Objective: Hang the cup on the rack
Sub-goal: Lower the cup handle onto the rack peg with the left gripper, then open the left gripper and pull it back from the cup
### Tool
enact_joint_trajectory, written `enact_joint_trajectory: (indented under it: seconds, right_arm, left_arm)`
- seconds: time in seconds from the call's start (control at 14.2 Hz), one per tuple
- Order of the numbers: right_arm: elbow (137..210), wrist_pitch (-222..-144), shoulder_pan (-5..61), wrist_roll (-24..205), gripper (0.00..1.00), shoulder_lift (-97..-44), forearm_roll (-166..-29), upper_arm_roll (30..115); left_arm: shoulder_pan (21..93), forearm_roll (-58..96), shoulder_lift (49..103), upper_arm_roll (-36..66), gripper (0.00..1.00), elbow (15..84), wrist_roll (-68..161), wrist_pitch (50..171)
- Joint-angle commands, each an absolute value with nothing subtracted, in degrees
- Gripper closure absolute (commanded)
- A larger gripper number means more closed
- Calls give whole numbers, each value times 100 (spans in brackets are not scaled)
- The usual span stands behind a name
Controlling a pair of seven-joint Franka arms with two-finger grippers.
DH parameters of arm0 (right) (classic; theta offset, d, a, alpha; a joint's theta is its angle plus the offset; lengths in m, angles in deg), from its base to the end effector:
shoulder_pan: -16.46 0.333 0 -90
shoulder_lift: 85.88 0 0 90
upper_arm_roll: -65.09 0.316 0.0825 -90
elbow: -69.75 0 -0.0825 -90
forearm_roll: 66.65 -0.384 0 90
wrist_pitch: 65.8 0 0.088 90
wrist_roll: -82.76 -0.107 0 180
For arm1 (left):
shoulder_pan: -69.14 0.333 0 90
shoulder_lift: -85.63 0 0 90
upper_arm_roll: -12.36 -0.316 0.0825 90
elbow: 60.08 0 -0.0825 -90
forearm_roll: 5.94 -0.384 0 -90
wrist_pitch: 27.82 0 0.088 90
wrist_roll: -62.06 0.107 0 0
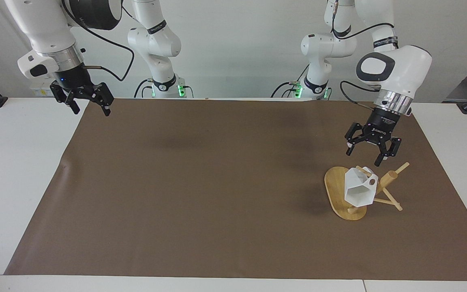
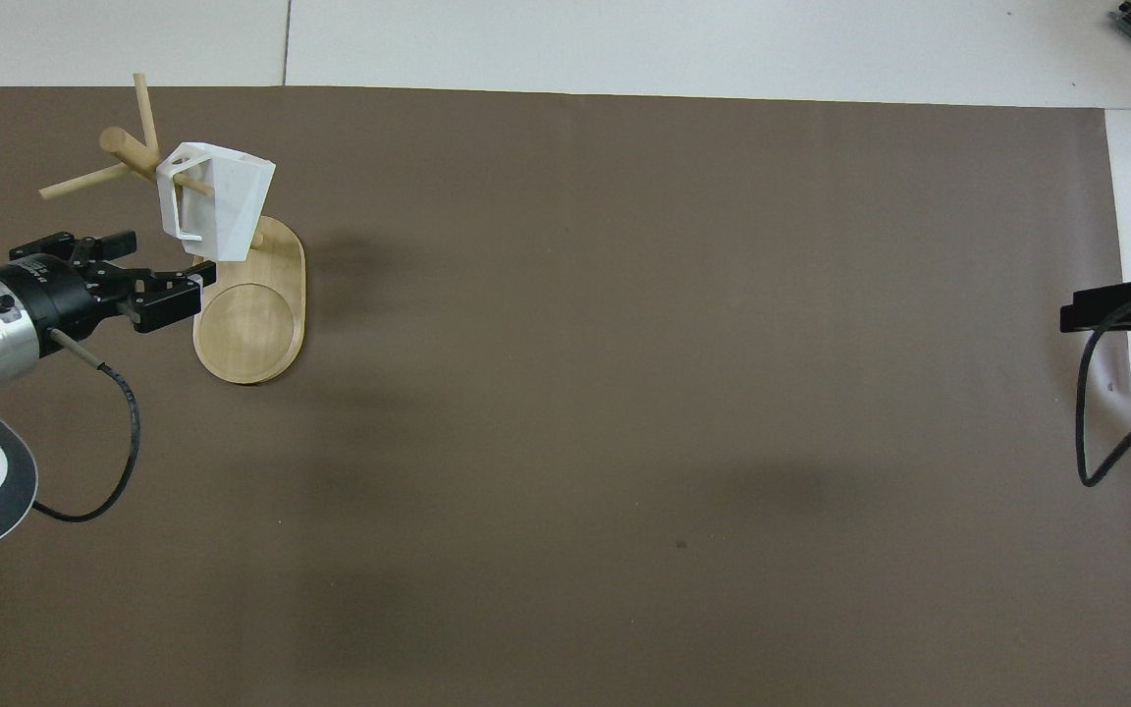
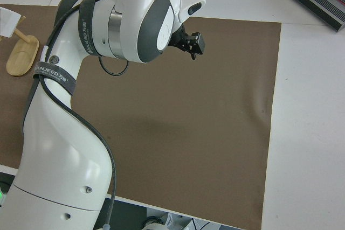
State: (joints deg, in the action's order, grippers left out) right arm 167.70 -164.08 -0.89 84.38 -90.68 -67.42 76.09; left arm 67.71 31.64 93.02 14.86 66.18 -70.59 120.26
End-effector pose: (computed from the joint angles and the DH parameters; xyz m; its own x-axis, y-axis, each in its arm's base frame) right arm 0.5387 -0.0545 0.6165 0.9927 -0.0832 0.0878 -0.0840 -0.9965 0.0050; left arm 0.5439 -0.0270 0.4901 -0.7326 0.2863 -0.6176 0.4416 0.8903 -0.1112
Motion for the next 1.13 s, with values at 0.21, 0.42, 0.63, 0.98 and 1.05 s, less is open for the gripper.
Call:
enact_joint_trajectory:
  seconds: [0.21, 0.42, 0.63, 0.98, 1.05]
  right_arm:
    - [16784, -16301, -103, 8355, 0, -9116, -6762, 7634]
    - [16784, -16301, -103, 8355, 0, -9116, -6762, 7634]
    - [16784, -16301, -103, 8355, 0, -9116, -6762, 7634]
    - [16775, -16301, -103, 8355, 0, -9125, -6762, 7634]
    - [16784, -16301, -103, 8355, 0, -9116, -6762, 7634]
  left_arm:
    - [7196, 1502, 9389, 1518, 0, 5569, -6969, 10176]
    - [7195, 1085, 9371, 1509, 0, 5268, -5639, 9595]
    - [7213, 1076, 9380, 1500, 0, 5268, -4064, 9576]
    - [7310, 1067, 9442, 1474, 0, 5251, -1937, 9243]
    - [7310, 1058, 9459, 1439, 0, 5216, -1524, 9050]
